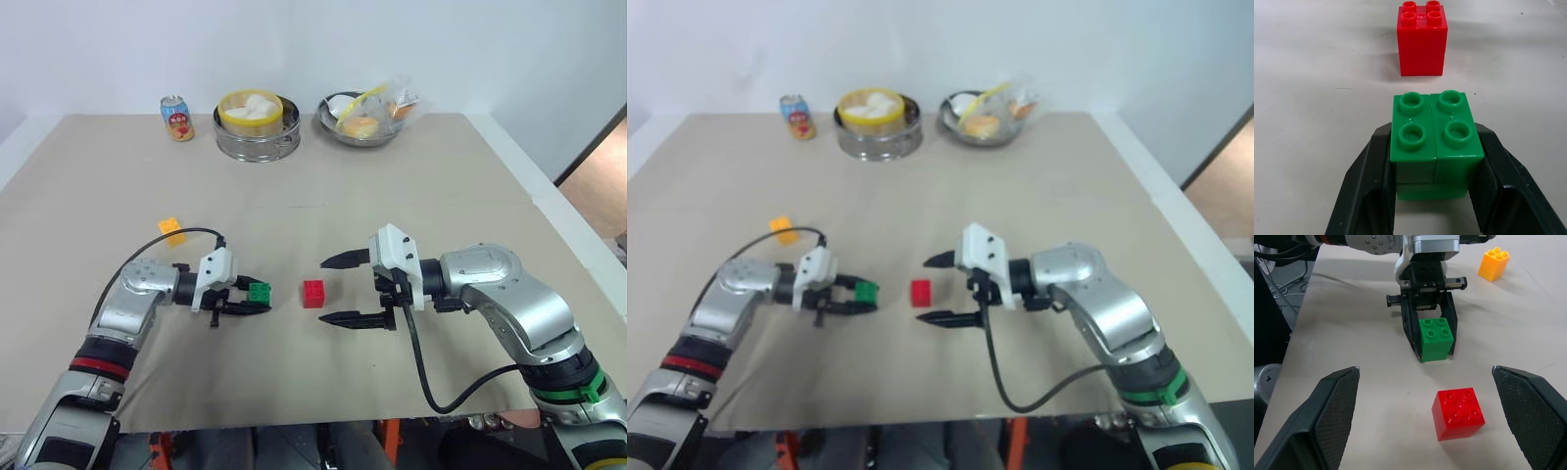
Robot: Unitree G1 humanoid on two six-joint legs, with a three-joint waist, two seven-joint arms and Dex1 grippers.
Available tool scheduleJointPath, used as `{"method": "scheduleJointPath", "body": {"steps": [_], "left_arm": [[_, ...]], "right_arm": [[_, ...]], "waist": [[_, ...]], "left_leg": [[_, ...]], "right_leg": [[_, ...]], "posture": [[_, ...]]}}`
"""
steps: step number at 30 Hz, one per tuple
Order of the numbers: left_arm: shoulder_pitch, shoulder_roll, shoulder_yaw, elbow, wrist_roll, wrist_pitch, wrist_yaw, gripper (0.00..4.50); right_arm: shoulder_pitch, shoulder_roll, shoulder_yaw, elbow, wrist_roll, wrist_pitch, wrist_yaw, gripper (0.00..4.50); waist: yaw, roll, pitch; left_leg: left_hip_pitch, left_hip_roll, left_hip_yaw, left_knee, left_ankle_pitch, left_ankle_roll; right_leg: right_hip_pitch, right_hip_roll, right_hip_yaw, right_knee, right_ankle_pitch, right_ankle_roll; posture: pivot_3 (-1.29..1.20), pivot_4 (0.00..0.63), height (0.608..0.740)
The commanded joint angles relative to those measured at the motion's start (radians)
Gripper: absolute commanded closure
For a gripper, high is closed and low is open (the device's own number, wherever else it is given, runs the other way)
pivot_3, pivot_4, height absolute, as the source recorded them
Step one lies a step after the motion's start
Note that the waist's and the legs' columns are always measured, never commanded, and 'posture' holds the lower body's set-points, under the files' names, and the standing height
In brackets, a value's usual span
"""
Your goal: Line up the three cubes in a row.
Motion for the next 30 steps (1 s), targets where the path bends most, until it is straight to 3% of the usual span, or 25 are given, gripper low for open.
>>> {"method": "scheduleJointPath", "body": {"steps": [1, 10, 25, 27, 30], "left_arm": [[-0.014, -0.005, -0.005, 0.003, 0.008, -0.015, -0.003, 3.15], [-0.041, -0.043, -0.008, 0.006, 0.007, -0.006, 0.006, 3.15], [-0.066, -0.018, -0.016, 0.07, 0.055, -0.031, -0.002, 3.15], [-0.069, -0.016, -0.013, 0.074, 0.053, -0.026, 0.0, 2.13], [-0.07, -0.013, -0.007, 0.074, 0.049, -0.024, 0.006, 1.15]], "right_arm": [[0.004, -0.01, -0.027, -0.045, 0.013, -0.001, -0.005, 0.0], [0.003, -0.006, -0.017, -0.038, 0.005, -0.01, -0.007, 0.0], [0.002, -0.009, -0.012, -0.03, -0.002, -0.023, 0.004, 0.0], [0.001, -0.009, -0.011, -0.029, -0.002, -0.025, 0.006, 0.0], [0.002, -0.01, -0.01, -0.028, -0.004, -0.03, 0.009, 0.0]], "waist": [[0.0, 0.0, 0.0], [0.001, 0.0, 0.0], [0.0, 0.0, 0.0], [0.0, 0.0, 0.0], [-0.001, 0.0, 0.0]], "left_leg": [[0.0, 0.0, 0.0, 0.0, 0.0, 0.0], [-0.001, -0.001, 0.001, 0.001, 0.0, 0.0], [0.0, 0.0, 0.001, 0.001, 0.0, 0.0], [0.0, 0.0, 0.001, 0.001, 0.0, 0.001], [0.0, 0.0, 0.001, 0.001, 0.0, 0.001]], "right_leg": [[0.0, 0.0, 0.0, 0.0, 0.0, 0.0], [0.0, -0.001, 0.001, 0.0, 0.001, 0.001], [0.0, 0.0, 0.002, 0.0, 0.001, 0.0], [0.0, 0.0, 0.002, 0.0, 0.002, 0.0], [-0.001, 0.0, 0.002, 0.0, 0.002, 0.0]], "posture": [[0.0, 0.15, 0.74], [0.0, 0.15, 0.74], [0.0, 0.15, 0.74], [0.0, 0.15, 0.74], [0.0, 0.15, 0.74]]}}
